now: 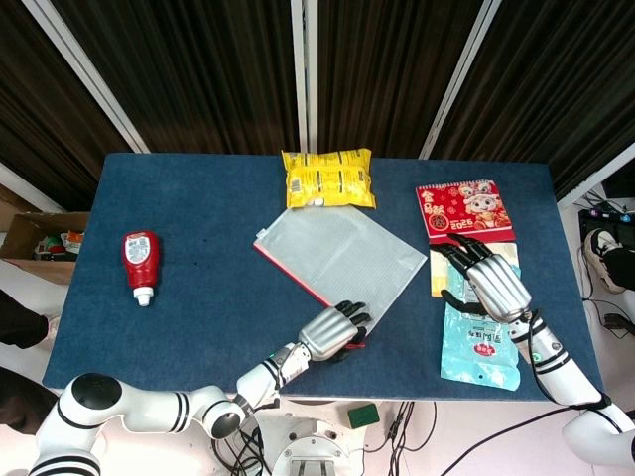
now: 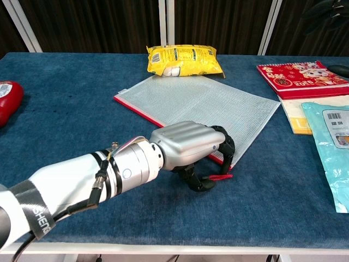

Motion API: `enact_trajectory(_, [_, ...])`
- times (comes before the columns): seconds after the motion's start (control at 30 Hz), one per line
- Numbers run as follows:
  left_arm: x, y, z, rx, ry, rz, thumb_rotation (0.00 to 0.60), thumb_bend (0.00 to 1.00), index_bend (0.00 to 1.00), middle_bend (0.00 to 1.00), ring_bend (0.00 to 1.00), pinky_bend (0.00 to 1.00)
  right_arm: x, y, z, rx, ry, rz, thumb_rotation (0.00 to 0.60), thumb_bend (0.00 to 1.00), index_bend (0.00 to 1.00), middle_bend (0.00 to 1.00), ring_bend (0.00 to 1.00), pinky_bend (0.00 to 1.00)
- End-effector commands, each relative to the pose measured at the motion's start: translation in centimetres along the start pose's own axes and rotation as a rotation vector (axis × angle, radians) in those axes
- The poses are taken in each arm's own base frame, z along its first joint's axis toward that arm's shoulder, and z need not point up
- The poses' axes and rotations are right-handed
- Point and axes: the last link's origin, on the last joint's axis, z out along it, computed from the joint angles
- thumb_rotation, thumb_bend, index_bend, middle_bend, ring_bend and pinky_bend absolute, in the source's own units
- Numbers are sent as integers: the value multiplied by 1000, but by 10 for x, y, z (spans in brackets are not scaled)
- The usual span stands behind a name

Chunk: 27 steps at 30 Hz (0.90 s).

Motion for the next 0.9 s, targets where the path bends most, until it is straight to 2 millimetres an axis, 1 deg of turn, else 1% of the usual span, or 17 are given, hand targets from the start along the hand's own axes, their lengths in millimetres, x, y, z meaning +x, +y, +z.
enact_trajectory(0.03, [-1,0,0,2,-2,-1,600,369,473,176,74,150,0,0,0,-2,1,0,600,301,189,247,100,238])
enact_trajectory(0.43, [-1,-3,-1,16,-1,-9,600,379,493,176,74,151,-1,1,-1,-4,-1,3,600,301,188,247,100,237])
enact_trajectory(0.67, [-1,-4,-1,19,8,-10,600,379,535,187,74,152,-2,0,-1,-5,-1,2,600,301,188,247,100,238])
enact_trajectory(0.9, [-2,-4,-3,21,10,-15,600,434,579,209,74,154,-2,0,-1,-8,-5,0,600,301,187,246,100,238])
